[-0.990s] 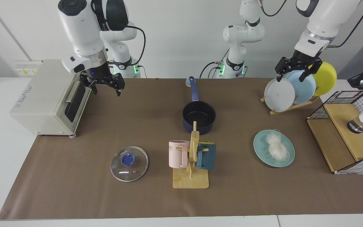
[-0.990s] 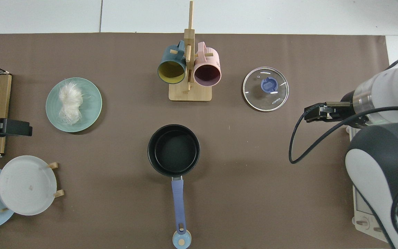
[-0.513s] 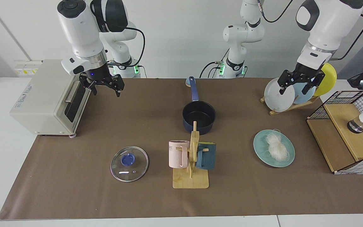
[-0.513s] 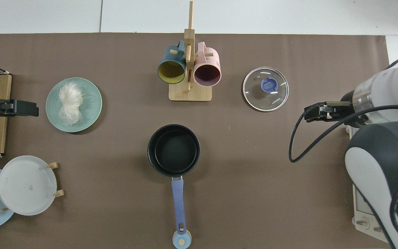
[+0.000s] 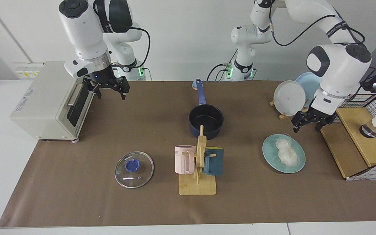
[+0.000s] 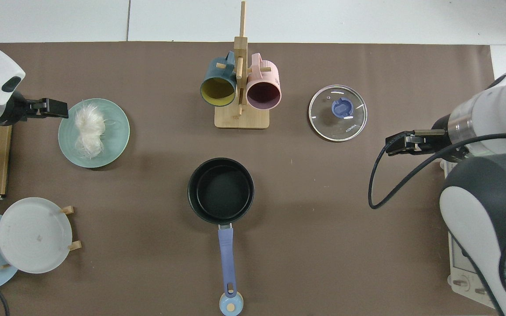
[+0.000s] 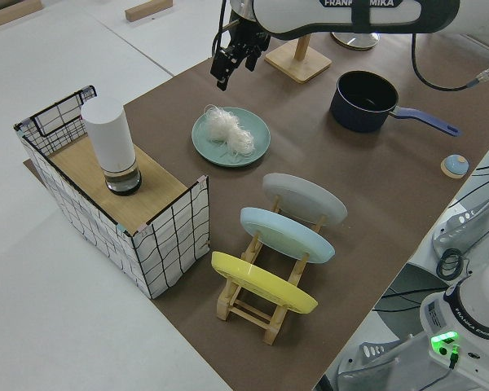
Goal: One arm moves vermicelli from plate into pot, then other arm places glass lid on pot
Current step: 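Move the left gripper over the white vermicelli on the blue plate, then grasp the vermicelli with the left gripper while the right gripper grasps the lid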
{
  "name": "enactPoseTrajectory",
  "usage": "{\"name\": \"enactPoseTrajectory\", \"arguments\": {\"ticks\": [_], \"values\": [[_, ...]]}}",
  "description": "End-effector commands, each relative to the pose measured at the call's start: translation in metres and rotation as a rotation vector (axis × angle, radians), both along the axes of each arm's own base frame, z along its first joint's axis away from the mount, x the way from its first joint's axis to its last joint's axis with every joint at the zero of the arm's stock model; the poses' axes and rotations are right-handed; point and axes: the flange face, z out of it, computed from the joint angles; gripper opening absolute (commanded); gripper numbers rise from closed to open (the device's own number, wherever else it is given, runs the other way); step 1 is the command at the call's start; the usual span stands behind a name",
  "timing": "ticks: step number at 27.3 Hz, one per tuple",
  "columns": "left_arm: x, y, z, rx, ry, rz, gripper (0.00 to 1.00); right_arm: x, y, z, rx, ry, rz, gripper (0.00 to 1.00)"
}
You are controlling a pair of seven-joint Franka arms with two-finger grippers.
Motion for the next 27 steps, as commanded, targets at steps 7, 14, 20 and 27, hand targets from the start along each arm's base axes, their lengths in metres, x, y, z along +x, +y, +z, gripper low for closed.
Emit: {"name": "enactPoseTrajectory", "arguments": {"ticks": [7, 14, 20, 27], "values": [[0.046, -0.003, -0.099, -0.058, -0.013, 0.172, 1.0, 0.032, -0.005, -0.005, -0.002, 0.002, 0.039, 0.99], [0.049, -0.001, -0.129, -0.056, 0.008, 0.164, 1.0, 0.08, 0.002, -0.03, 0.005, 0.008, 0.045, 0.99], [0.047, -0.007, -0.16, -0.062, 0.057, 0.157, 1.0, 0.114, 0.009, -0.062, 0.018, -0.006, 0.039, 0.99], [0.041, -0.012, -0.174, -0.066, 0.097, 0.155, 0.82, 0.144, 0.019, -0.113, 0.031, -0.037, 0.043, 0.99]]}}
